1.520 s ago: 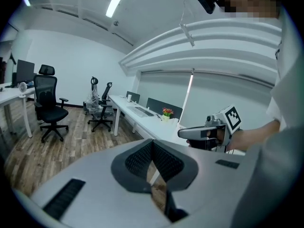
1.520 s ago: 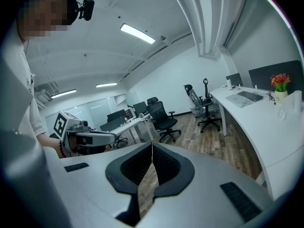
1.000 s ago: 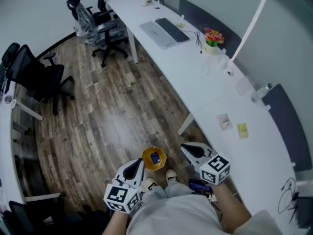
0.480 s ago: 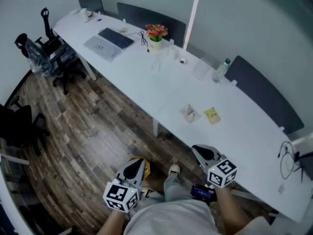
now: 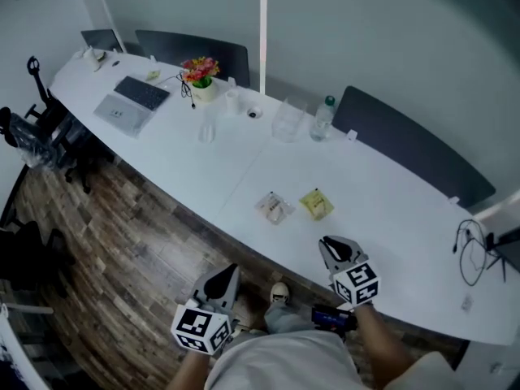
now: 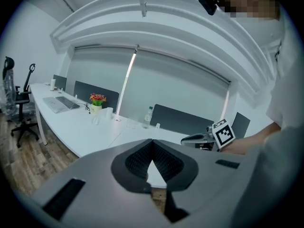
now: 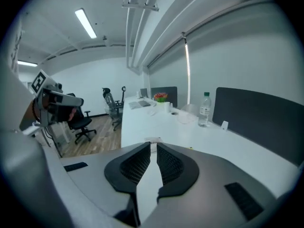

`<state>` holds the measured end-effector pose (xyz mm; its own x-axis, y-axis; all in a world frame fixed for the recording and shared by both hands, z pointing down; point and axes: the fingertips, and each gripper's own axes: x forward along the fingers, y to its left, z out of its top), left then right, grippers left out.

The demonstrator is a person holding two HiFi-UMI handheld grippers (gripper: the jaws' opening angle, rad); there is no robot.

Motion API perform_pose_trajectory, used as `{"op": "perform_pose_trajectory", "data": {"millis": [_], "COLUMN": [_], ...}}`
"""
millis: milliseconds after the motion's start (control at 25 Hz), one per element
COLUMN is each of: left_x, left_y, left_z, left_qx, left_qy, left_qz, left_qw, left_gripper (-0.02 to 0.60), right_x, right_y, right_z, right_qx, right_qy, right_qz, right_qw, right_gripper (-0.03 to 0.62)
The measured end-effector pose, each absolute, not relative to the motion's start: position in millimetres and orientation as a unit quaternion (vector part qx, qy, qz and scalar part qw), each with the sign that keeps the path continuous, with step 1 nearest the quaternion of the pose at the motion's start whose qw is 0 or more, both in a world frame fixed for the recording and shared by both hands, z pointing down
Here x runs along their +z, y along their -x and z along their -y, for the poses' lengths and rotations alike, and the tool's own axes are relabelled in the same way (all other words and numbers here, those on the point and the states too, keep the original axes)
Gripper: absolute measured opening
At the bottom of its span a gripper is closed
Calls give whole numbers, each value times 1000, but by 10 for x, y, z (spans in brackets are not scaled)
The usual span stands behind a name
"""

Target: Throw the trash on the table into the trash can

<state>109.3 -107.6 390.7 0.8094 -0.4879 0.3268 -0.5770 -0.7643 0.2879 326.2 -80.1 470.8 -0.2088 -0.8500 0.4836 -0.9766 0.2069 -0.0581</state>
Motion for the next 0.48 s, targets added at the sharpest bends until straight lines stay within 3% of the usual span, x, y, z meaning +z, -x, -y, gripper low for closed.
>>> {"op": "perform_pose_trajectory", "data": {"millis": [40, 120, 480], "left_x": [3914, 3945, 4179], "left_y": [-1164, -1286, -1534], "left_z": [1115, 1183, 1382], "left_qx": [120, 127, 157], "left_qy": [-931, -929, -914], "left_qz": [287, 289, 311], "left_qw": [191, 194, 207], "left_gripper": [2, 2, 2], "right_x": [4799, 4980, 5726], "right_y": [-3373, -3556, -4067], "right_z": [855, 961, 1373], "right_qx": [182, 199, 252], "right_qy": [-608, -613, -636], "right_qz": [751, 741, 694], "right_qw": [183, 189, 225], "right_gripper": [55, 188, 279]}}
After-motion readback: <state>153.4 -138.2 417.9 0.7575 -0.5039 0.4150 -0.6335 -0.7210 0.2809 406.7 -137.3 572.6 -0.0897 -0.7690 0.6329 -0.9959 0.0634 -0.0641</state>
